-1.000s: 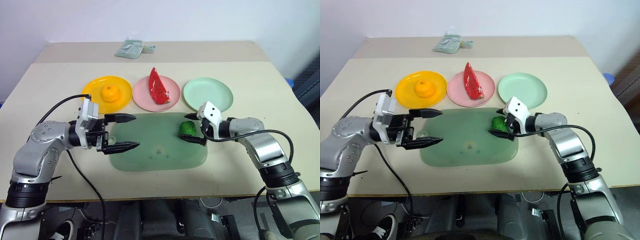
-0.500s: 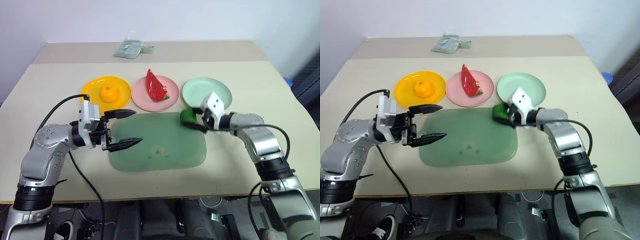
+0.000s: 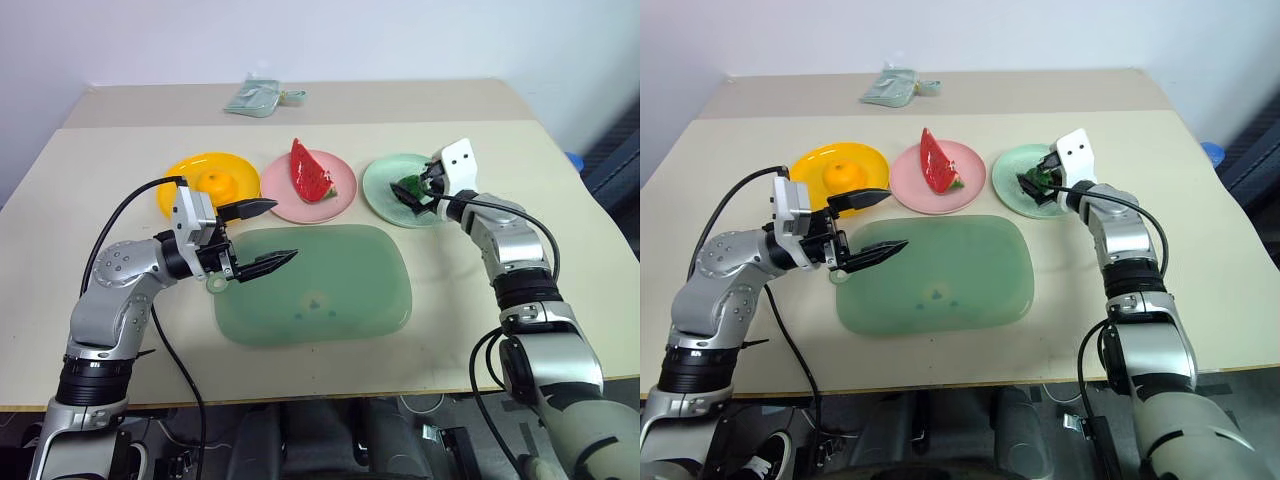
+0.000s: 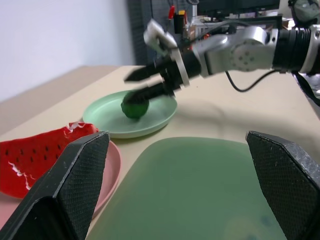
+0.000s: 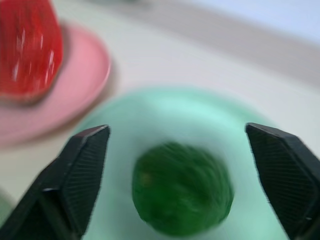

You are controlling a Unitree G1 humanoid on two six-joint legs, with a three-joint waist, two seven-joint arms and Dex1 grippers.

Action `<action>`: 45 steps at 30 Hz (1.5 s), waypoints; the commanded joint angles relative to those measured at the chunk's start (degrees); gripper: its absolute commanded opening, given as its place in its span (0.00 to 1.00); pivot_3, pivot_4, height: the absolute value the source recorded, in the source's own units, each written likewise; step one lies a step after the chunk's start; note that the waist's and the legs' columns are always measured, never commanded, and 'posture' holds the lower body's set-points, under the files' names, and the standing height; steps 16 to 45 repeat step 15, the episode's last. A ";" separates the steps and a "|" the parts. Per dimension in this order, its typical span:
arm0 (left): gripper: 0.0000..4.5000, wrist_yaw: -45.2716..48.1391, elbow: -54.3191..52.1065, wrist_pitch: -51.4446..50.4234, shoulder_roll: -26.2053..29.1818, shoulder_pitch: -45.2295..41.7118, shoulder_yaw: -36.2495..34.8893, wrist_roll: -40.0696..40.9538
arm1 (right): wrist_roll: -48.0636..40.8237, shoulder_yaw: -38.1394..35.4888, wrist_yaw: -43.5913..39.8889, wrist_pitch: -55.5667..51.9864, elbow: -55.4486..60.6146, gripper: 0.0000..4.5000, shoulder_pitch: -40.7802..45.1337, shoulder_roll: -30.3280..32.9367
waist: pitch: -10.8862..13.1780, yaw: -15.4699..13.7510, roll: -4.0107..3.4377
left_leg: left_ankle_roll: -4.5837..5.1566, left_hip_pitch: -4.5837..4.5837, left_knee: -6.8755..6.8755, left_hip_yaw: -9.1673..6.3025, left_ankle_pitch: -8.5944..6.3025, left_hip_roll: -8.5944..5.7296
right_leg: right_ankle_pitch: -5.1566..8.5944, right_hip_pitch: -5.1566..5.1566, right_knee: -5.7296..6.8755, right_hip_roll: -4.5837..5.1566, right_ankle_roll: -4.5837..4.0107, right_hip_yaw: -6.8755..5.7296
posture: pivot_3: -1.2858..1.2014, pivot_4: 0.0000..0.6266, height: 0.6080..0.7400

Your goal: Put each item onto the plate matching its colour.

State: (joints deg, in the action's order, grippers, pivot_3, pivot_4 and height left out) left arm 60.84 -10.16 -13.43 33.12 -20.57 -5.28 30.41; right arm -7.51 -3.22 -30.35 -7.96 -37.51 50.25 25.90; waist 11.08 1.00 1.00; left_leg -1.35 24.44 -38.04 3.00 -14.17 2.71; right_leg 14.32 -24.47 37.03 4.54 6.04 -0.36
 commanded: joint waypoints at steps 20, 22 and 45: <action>1.00 6.16 4.29 3.39 7.64 2.21 -5.97 1.43 | -25.42 1.40 -37.13 -15.84 48.80 0.98 -26.65 15.42 | -0.01 -0.87 0.01 | 0.01 -0.13 -0.12 0.06 0.00 0.04 | 0.05 0.10 -0.02 0.01 -0.24 0.02 | 0.52 0.24 1.00; 1.00 6.16 4.29 3.39 7.64 2.21 -5.97 1.43 | -25.42 1.40 -37.13 -15.84 48.80 0.98 -26.65 15.42 | -0.01 -0.87 0.01 | 0.01 -0.13 -0.12 0.06 0.00 0.04 | 0.05 0.10 -0.02 0.01 -0.24 0.02 | 0.52 0.24 1.00; 1.00 6.16 4.29 3.39 7.64 2.21 -5.97 1.43 | -25.42 1.40 -37.13 -15.84 48.80 0.98 -26.65 15.42 | -0.01 -0.87 0.01 | 0.01 -0.13 -0.12 0.06 0.00 0.04 | 0.05 0.10 -0.02 0.01 -0.24 0.02 | 0.52 0.24 1.00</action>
